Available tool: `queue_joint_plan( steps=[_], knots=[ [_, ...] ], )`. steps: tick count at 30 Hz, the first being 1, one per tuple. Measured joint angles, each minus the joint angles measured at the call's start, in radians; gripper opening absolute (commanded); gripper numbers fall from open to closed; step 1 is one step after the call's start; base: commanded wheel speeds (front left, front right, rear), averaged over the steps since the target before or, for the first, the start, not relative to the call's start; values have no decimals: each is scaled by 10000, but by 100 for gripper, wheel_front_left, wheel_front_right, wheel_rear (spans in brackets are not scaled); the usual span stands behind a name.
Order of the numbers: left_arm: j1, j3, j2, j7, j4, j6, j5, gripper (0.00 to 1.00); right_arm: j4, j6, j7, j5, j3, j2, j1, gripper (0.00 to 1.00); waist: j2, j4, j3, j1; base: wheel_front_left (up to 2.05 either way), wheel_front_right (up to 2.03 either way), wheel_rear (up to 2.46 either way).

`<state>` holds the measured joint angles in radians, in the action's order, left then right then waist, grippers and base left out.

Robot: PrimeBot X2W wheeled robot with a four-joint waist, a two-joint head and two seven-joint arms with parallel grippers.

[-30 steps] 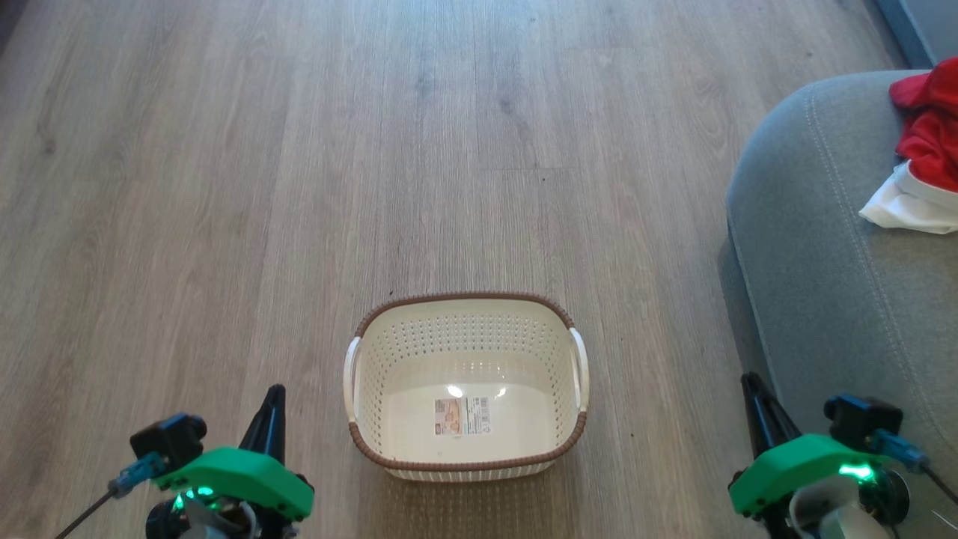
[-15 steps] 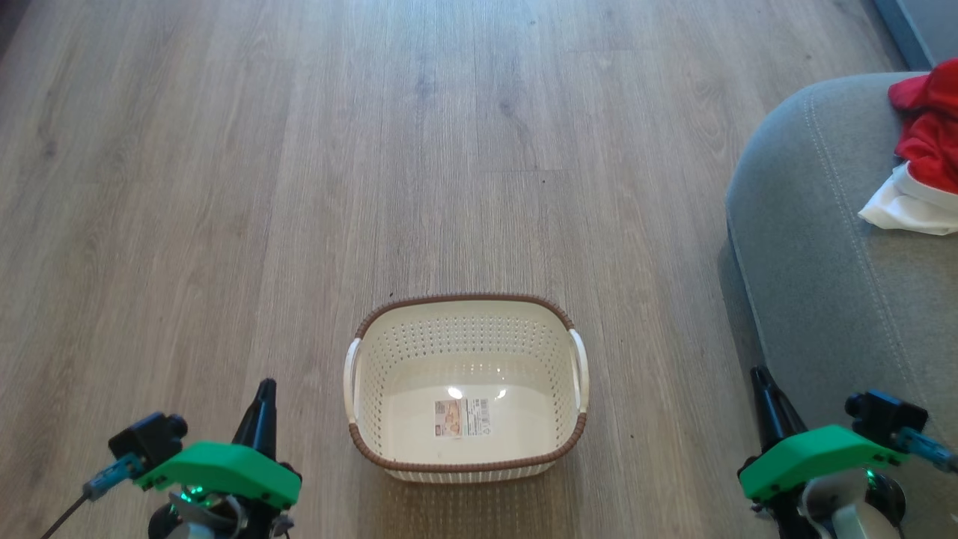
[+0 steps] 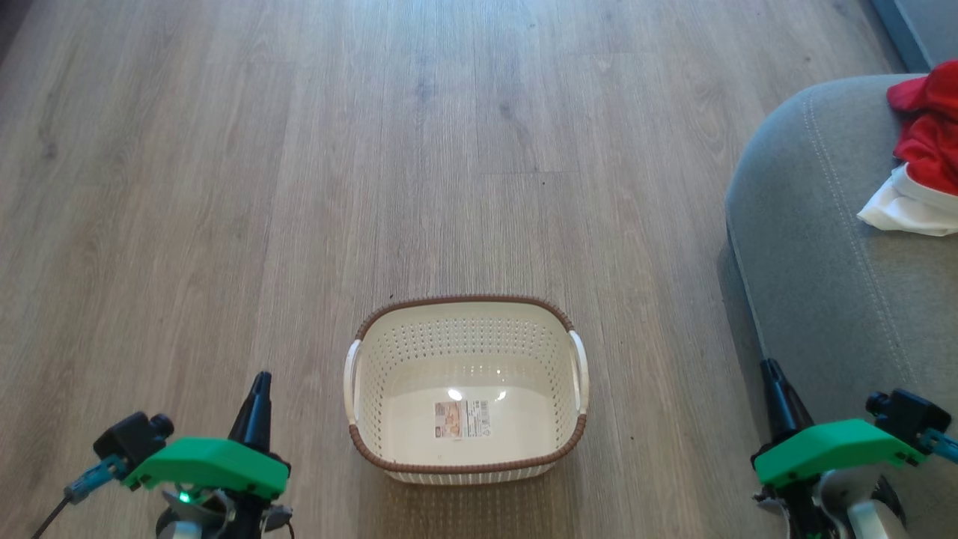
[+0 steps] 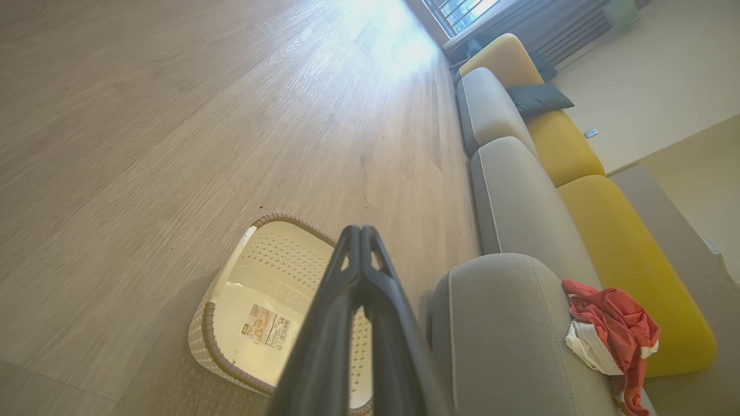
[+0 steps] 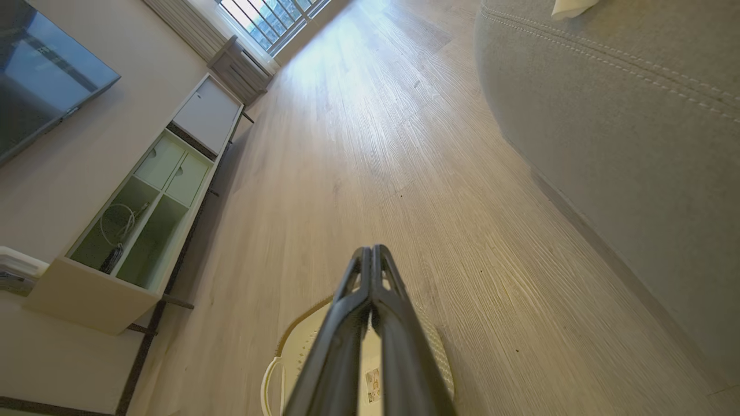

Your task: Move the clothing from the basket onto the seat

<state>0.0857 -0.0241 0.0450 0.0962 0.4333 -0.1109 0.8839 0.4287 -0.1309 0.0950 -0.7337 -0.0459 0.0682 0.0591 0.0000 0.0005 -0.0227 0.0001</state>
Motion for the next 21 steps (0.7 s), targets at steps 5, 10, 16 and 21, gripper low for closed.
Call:
queue_joint_plan(
  steps=[5, 10, 16, 21],
  knots=[
    [-1, 92, -4, -157, -125, -2, 495, 0, -79, 0, -148, -594, -71, -4, 1, 0, 0, -1, 13, 0, 0, 0, 0],
    [-2, 184, -6, -267, -230, -2, 978, 0, -171, 0, -267, -1181, -111, -10, 2, 0, 0, -1, 27, 0, 0, 0, 0],
    [-2, 255, -10, -439, -326, -4, 1580, 0, -293, 0, -428, -1891, -174, -21, 2, 0, 0, -1, 43, 0, 0, 0, 0],
    [-3, 299, -13, -612, -430, -12, 2059, 0, -397, 0, -562, -2483, -232, -38, 3, 0, 0, -1, 57, 0, 0, 0, 0]
  ],
)
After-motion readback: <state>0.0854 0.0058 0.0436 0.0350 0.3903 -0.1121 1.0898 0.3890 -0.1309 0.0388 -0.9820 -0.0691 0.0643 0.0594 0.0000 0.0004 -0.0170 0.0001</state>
